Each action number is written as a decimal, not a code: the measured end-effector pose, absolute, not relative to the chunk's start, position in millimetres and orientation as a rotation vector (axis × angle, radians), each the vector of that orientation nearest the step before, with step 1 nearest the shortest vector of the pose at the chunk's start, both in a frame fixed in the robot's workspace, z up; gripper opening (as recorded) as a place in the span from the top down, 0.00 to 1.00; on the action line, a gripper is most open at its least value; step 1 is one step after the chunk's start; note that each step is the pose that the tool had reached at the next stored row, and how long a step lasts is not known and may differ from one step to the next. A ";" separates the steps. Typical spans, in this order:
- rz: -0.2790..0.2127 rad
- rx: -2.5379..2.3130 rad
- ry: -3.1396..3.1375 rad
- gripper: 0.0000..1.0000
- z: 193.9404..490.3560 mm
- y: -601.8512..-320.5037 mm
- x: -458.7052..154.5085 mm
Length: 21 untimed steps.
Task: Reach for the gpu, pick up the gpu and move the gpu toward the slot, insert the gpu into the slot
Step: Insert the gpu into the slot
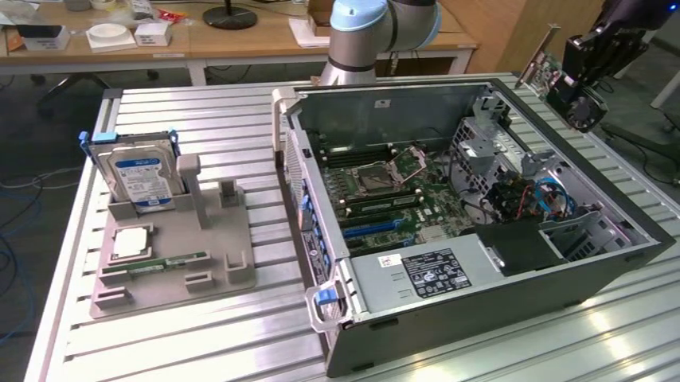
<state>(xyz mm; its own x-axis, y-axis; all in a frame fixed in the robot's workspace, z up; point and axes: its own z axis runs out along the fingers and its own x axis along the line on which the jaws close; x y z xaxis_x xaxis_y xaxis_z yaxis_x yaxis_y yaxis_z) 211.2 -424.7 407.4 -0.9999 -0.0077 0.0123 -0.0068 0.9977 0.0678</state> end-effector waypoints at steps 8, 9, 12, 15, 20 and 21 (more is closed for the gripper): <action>-0.106 0.011 -3.127 0.73 407.4 -424.7 211.1; -0.106 0.011 -3.127 0.73 407.4 -424.7 211.1; -0.106 0.011 -3.127 0.73 407.4 -424.7 211.1; -0.106 0.011 -3.127 0.73 407.4 -424.7 207.8; -0.106 0.011 -3.127 0.73 407.5 -424.7 186.6; -0.106 0.011 -3.127 0.73 407.4 -424.7 185.5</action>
